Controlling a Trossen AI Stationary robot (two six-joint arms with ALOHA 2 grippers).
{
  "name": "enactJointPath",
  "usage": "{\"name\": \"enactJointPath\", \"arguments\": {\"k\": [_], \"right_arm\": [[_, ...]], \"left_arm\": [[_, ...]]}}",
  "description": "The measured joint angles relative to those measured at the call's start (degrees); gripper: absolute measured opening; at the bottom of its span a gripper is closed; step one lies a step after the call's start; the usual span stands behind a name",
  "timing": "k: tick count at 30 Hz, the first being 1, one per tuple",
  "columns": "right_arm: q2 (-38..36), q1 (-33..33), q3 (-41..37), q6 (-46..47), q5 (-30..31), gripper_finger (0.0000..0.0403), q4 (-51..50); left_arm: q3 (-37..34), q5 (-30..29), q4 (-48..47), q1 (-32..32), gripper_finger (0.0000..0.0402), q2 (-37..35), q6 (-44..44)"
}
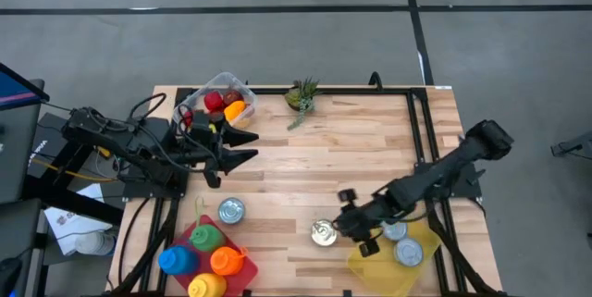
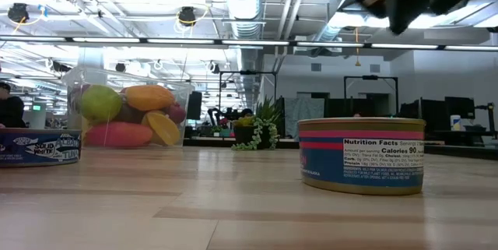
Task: Pick & Place Food Item
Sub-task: Put the blue pink tuna can into the yellow bin
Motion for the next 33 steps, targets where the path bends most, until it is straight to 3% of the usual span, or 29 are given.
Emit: {"name": "enactJointPath", "arguments": {"k": [6, 17, 22, 27, 33], "right_arm": [[9.02, 0.06, 1.34, -8.04, -2.78, 0.016, 3.85], [19.95, 0.62, 8.91, -18.07, -1.98, 0.0131, -1.36], [22.65, 1.64, 9.29, -17.57, 4.99, 0.0093, -2.74], [22.6, 0.93, 9.25, -17.27, 8.5, 0.0014, -3.9], [22.16, -3.67, 9.16, -16.17, 8.19, 0.0006, -6.21]], "left_arm": [[-0.02, 0.0, -0.41, -0.02, 0.0218, -1.05, 0.07], [-0.02, 0.0, -0.39, 0.0, 0.0218, -1.15, -0.52], [-0.02, 0.0, -0.41, -0.02, 0.0218, -1.15, -0.83], [-0.02, 0.0, -0.41, -0.01, 0.0218, -1.15, -0.83], [-0.02, 0.02, -0.41, -0.02, 0.0218, -1.15, -0.83]]}}
